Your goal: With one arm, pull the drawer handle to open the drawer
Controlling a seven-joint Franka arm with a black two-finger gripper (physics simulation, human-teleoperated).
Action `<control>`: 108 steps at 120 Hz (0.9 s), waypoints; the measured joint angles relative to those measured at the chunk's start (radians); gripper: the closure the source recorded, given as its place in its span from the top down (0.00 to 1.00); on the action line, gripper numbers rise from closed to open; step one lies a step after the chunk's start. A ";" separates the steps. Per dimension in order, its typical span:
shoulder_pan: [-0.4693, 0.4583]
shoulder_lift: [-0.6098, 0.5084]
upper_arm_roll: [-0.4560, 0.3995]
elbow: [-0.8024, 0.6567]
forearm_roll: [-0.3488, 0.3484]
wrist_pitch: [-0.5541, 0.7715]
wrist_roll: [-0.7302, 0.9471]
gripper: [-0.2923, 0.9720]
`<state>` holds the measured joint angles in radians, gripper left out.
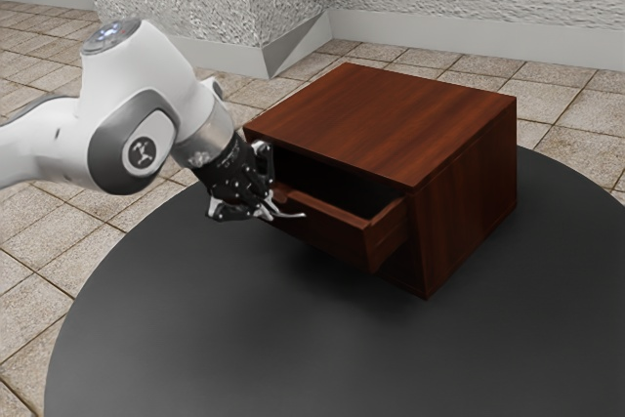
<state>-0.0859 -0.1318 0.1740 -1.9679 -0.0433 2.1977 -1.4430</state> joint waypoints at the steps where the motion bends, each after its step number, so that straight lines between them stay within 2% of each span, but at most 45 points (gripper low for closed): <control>1: 0.000 -0.002 0.000 -0.002 0.000 0.000 0.000 0.15; 108: 0.003 -0.180 -0.005 -0.179 0.005 -0.003 -0.004 0.15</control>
<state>-0.0829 -0.3120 0.1685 -2.1468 -0.0379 2.1945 -1.4468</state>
